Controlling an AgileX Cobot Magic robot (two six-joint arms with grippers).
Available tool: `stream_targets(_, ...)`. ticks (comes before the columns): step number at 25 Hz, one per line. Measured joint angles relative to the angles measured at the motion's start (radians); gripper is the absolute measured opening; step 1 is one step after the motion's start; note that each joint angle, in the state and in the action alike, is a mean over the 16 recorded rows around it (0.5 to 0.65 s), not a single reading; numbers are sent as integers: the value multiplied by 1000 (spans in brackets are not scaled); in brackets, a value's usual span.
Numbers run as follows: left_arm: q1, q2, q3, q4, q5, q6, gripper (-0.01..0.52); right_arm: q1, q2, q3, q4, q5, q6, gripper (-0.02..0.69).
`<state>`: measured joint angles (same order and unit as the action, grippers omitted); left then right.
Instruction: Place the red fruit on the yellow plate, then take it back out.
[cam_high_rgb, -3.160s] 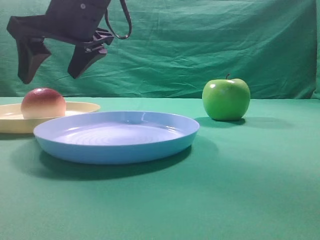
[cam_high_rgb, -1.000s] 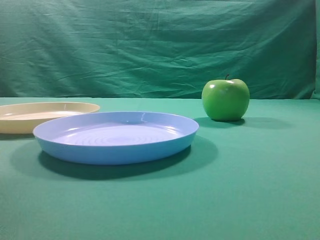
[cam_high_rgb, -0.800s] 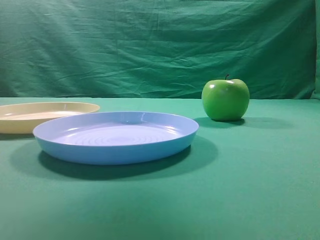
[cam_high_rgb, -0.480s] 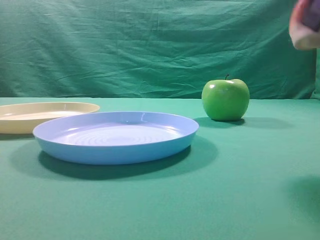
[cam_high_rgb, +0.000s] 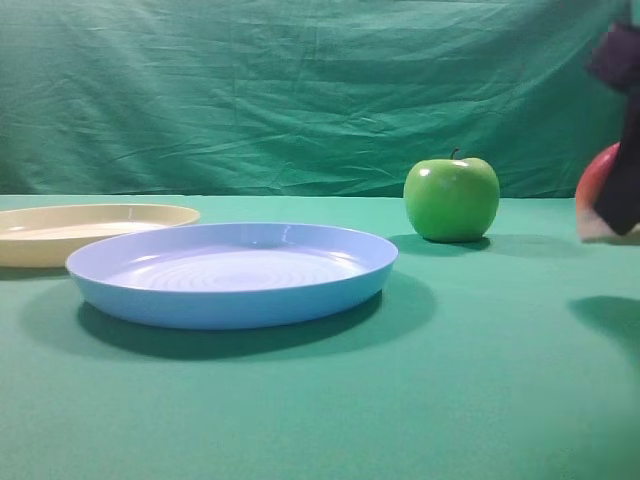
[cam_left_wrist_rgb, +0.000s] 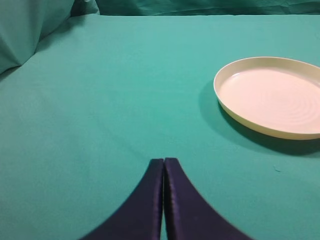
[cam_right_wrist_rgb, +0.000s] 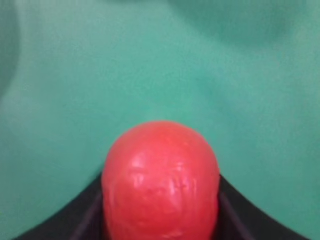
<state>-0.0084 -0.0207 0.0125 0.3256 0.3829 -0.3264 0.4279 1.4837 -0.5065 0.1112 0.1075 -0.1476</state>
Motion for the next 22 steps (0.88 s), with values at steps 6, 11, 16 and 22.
stream_targets(6, 0, 0, 0, 0, 0, 0, 0, -9, -50, -35, 0, 56, -1, 589)
stream_targets(11, 0, 0, 0, 0, 0, 0, 0, -17, -165, -108, 0, 187, 1, 657)
stream_targets(16, 0, 0, 0, 0, 0, 0, 0, -25, -319, -203, 0, 351, 9, 653)
stream_targets(22, 0, 0, 0, 0, 0, 0, 0, -27, -520, -291, 0, 498, 23, 529)
